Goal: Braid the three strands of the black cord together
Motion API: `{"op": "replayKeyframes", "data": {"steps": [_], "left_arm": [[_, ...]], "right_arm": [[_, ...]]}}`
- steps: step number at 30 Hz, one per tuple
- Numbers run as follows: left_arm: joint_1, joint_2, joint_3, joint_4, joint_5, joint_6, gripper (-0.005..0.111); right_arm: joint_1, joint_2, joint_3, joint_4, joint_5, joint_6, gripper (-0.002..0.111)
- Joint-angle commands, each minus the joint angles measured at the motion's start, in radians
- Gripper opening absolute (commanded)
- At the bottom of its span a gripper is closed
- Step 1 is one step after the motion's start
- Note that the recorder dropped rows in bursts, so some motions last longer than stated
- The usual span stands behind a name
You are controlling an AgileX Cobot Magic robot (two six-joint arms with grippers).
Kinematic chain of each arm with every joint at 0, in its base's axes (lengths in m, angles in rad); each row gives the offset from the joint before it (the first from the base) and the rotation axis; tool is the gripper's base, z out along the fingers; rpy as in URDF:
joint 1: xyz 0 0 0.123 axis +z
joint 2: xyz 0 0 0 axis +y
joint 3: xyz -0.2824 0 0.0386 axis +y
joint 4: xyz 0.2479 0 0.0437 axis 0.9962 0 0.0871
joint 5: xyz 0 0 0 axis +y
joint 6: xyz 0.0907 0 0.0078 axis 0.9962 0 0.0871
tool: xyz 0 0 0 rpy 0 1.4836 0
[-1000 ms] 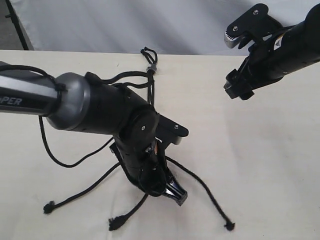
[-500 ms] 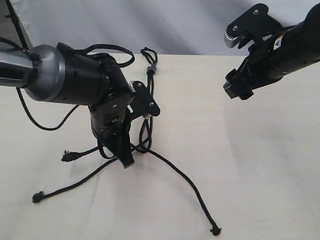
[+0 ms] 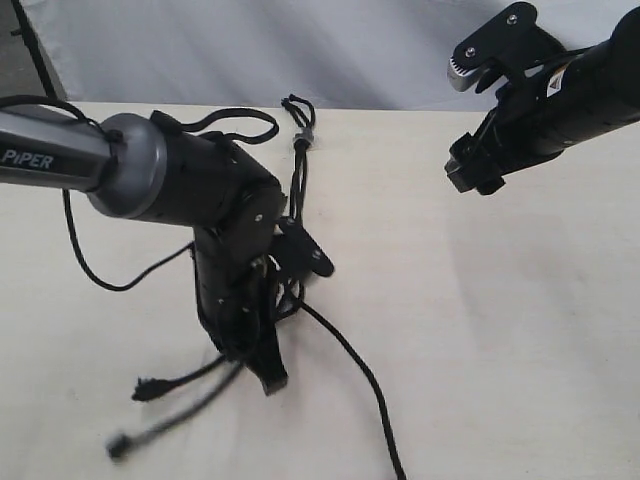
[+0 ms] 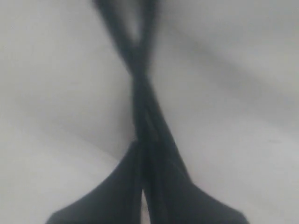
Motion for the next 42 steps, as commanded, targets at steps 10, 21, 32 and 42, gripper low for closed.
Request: {"op": "replayKeyframes", "data": {"steps": [10, 21, 32, 42], "left_arm": [[-0.106, -0.060, 0.011, -0.120, 0.014, 0.109, 0.000], [0.069, -0.103, 0.013, -0.145, 0.023, 0.100, 0.000], [0.080, -0.040, 0.110, -0.139, -0.093, 0.106, 0.000], [0.080, -0.040, 0.112, -0.172, -0.097, 0.106, 0.001]], "right_arm": [[-0.004, -0.007, 0.014, 0.000, -0.010, -0.010, 0.079], [-0.004, -0.007, 0.014, 0.000, -0.010, -0.010, 0.079], [-0.004, -0.007, 0.014, 0.000, -0.010, -0.010, 0.079], [-0.004, -0.007, 0.014, 0.000, -0.010, -0.010, 0.079]]}}
